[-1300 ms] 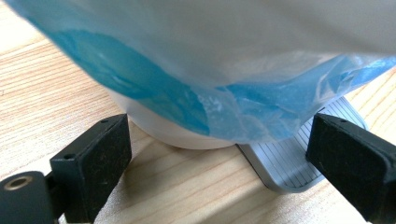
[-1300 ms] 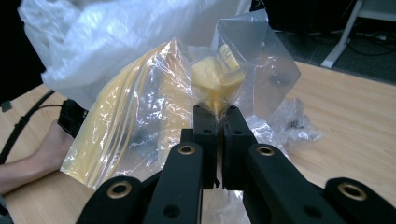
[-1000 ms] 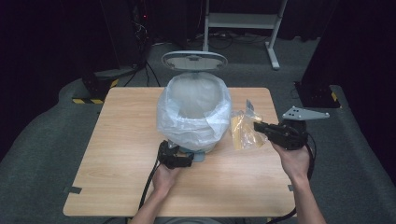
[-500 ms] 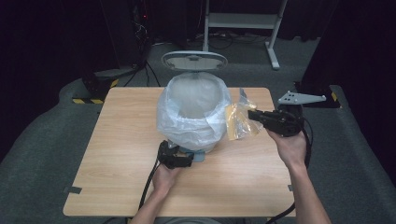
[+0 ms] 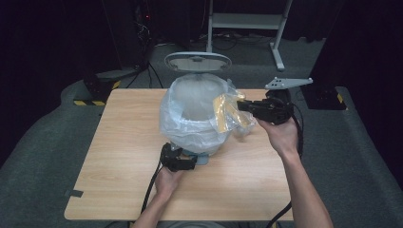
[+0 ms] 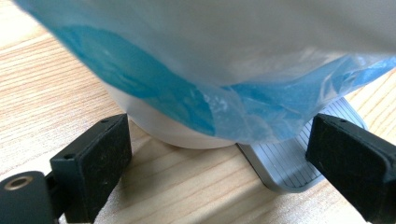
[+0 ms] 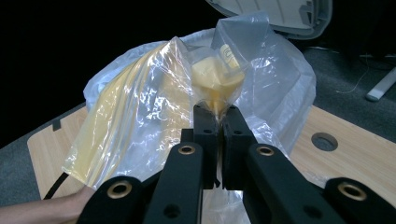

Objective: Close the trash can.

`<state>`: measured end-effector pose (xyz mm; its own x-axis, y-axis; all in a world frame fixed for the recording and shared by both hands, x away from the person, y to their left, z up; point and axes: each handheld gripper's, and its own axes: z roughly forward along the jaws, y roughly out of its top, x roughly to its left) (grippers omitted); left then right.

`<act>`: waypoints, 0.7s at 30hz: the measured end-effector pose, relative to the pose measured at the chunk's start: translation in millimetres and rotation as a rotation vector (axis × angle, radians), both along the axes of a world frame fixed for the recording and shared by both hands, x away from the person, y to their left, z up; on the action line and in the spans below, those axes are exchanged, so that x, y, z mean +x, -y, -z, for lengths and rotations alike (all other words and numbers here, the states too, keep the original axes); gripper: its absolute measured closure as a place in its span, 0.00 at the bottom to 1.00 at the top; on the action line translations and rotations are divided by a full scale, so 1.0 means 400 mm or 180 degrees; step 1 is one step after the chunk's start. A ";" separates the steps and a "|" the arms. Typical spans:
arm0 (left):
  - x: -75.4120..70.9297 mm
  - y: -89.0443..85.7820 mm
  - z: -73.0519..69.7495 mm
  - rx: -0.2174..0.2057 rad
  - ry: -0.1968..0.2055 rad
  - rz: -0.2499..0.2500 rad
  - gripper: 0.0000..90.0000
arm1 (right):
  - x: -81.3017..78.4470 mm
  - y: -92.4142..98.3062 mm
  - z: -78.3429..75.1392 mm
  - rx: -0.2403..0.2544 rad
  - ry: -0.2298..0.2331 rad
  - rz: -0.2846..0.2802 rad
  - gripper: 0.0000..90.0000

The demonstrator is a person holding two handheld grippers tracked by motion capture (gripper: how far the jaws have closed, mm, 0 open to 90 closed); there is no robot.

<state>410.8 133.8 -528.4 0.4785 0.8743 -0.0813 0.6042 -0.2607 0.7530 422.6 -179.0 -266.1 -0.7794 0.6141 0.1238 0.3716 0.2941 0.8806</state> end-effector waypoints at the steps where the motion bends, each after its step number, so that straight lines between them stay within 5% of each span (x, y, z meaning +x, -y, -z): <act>1: 0.000 0.000 0.000 0.0000 0.0000 0.0000 0.08 | 0.000 0.000 0.000 0.0000 0.0000 0.0000 0.97; 7: 0.001 -0.007 -0.003 0.0094 -0.0061 0.0097 0.08 | 0.019 -0.030 -0.011 -0.0014 -0.0002 -0.0056 0.97; 21: 0.001 -0.001 0.000 0.0007 -0.0008 0.0010 0.08 | 0.074 -0.099 -0.021 -0.0163 -0.0077 -0.0093 0.97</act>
